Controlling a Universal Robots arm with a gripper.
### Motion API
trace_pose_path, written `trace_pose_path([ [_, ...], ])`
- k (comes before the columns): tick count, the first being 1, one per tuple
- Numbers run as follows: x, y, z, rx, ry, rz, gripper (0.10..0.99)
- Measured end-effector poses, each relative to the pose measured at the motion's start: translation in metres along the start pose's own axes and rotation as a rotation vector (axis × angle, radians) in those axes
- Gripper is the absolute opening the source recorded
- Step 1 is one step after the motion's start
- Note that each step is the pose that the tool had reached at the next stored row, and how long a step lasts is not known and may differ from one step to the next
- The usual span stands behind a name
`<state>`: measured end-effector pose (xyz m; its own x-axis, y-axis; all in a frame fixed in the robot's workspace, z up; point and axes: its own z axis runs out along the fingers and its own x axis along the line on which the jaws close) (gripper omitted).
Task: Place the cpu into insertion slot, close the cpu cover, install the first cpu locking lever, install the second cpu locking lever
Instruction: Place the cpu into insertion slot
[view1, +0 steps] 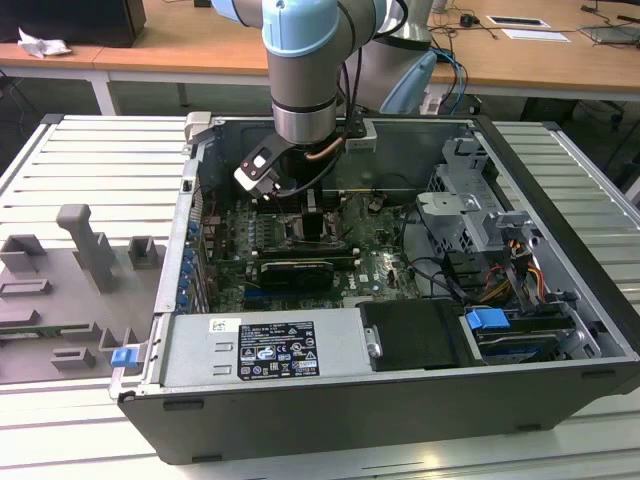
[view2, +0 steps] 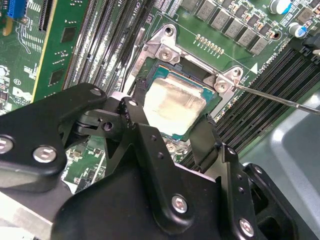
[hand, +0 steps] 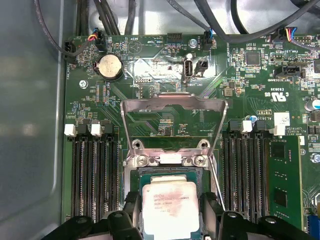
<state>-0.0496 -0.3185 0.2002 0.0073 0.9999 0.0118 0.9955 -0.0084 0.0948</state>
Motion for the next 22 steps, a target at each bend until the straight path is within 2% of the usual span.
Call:
trace_pose_path([
  [3, 0.0000, 0.0000, -0.0001, 0.000, -0.0002, 0.000, 0.600],
  [4, 0.0000, 0.0001, -0.0001, 0.000, -0.0002, 0.000, 0.533],
  [5, 0.0000, 0.0002, 0.0000, 0.000, -0.0001, 0.000, 0.529],
  [8, 0.0002, 0.0005, -0.0007, 0.000, -0.0004, 0.006, 0.529],
  [14, 0.0003, 0.0008, -0.0007, 0.000, -0.0054, 0.058, 0.529],
  [20, 0.0003, 0.0011, -0.0006, 0.000, -0.0061, 0.062, 0.529],
  [21, 0.0003, 0.0011, -0.0005, 0.000, -0.0059, 0.062, 0.541],
  [22, 0.0006, 0.0012, -0.0004, -0.001, -0.0058, 0.062, 0.604],
])
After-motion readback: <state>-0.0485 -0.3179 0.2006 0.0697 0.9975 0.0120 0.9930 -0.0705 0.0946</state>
